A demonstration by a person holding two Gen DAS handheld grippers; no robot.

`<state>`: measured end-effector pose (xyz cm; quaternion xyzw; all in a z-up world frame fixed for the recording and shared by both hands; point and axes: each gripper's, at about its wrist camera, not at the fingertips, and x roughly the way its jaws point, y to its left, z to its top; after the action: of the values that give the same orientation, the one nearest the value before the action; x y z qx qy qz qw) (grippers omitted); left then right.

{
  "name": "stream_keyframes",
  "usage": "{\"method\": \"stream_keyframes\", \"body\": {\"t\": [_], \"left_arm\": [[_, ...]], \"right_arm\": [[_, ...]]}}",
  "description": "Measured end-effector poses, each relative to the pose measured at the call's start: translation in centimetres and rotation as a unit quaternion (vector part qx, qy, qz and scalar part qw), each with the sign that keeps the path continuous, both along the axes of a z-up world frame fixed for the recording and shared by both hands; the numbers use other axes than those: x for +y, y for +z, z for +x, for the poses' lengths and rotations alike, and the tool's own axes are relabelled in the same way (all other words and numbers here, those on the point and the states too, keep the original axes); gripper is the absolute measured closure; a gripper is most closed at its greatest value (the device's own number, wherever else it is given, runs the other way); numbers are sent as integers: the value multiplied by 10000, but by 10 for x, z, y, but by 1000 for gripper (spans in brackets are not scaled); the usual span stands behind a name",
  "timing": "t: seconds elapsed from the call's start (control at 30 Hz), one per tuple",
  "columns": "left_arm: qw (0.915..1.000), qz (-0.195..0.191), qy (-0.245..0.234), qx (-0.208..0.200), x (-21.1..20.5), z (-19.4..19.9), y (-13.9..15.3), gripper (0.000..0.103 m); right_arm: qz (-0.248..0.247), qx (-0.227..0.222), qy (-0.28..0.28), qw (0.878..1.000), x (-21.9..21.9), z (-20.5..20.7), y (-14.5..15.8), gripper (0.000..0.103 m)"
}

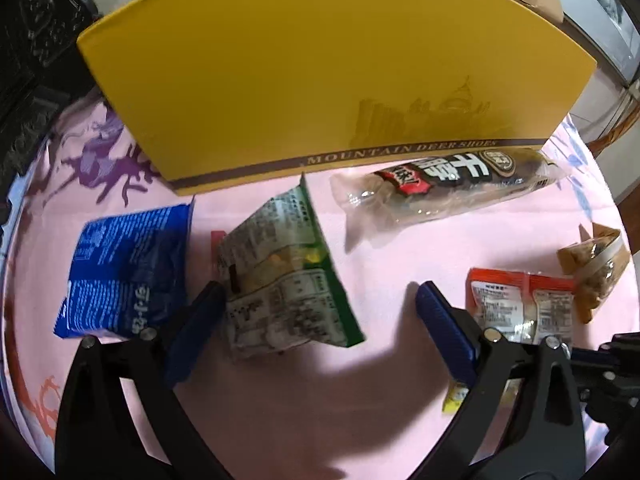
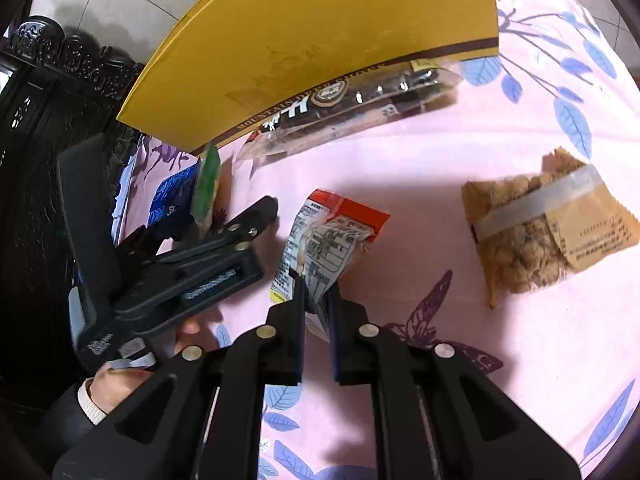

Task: Organize snacks
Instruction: 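Grasp the green-edged snack bag with the left tool while the right tool grasps a white-red bag, then carry both bags over the yellow box and open both tools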

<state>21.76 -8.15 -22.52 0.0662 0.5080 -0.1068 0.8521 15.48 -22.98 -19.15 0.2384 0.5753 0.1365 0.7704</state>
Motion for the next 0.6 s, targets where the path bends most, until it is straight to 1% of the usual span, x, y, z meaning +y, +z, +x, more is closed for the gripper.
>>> {"method": "stream_keyframes", "body": {"t": [0.07,0.1,0.13,0.17,0.2,0.3,0.33,0.37,0.4,0.43,0.6], "left_arm": [[10000,-31,27,-71,2,-2,2,19],[9999,-26,5,-121,2,-4,4,33],[9999,-18,-47,-154,3,-7,7,50],[9998,6,-94,-167,3,-9,8,53],[9997,62,-127,-198,2,-11,9,59],[9992,161,-205,-304,4,-22,13,68],[9991,167,-208,-323,4,-25,14,72],[9991,140,-207,-333,5,-28,17,75],[9993,66,-205,-320,6,-31,20,79],[9993,42,-205,-323,6,-34,23,87],[9988,-129,-194,-431,7,-45,42,88]], "right_arm": [[-6,-6,6,10000,-1,-1,1,93],[-21,-16,7,10000,-2,-2,2,93],[-32,-18,3,10000,-2,-1,3,93],[-40,-20,0,10000,-2,-1,3,93],[-61,-30,-7,10000,-3,-2,3,93],[-85,-42,-29,10000,-4,-3,4,93],[-89,-42,-41,9999,-3,-3,4,93],[-101,-49,-44,9999,-3,-4,4,93],[-126,-69,-45,9999,-3,-5,5,93],[-140,-82,-41,9999,-2,-5,6,93],[-203,-266,17,9994,1,-7,15,93]]}}
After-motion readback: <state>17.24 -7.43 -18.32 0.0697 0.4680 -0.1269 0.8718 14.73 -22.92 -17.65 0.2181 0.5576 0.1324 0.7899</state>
